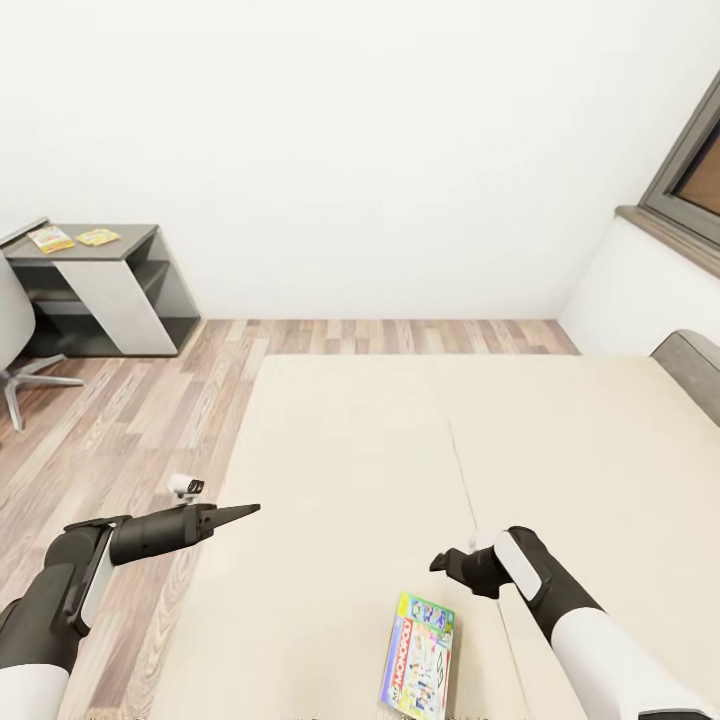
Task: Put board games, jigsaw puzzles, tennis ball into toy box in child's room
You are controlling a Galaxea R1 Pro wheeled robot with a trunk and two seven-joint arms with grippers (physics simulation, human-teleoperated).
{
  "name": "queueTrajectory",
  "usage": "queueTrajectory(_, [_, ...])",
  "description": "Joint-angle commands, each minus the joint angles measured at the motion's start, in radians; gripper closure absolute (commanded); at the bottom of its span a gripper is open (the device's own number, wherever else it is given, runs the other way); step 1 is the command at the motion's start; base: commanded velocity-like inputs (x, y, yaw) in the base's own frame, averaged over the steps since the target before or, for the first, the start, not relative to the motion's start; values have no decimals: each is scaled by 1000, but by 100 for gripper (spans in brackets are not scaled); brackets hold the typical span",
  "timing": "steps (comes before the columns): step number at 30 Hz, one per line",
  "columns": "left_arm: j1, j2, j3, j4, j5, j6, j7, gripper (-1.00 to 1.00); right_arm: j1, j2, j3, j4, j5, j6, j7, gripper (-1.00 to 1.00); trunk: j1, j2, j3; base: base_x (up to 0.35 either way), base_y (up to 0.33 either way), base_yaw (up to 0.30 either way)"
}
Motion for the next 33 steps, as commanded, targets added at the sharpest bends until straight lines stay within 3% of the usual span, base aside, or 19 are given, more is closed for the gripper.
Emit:
queueTrajectory(1, [0,0,0,0,-1,11,-4,-100,0,-1,6,-1,-10,2,-9,-100,0,-1,-3,0,0,0])
queueTrajectory(18, [-1,0,0,1,-1,11,-4,-100,0,-3,8,1,-11,-9,-8,-100,0,-1,-31,0,0,0])
queueTrajectory(29, [-1,-1,-1,3,-5,11,-2,-100,5,-1,15,2,-10,-56,-6,-100,0,-1,-49,0,0,0])
queueTrajectory(31, [-1,-1,-1,3,-5,11,-1,-100,5,0,25,8,-10,-75,-6,-100,0,-1,-53,0,0,0])
queueTrajectory(33, [-1,-1,-2,3,-6,11,0,-100,6,0,59,35,-9,-105,-6,-100,0,-1,-56,0,0,-6])
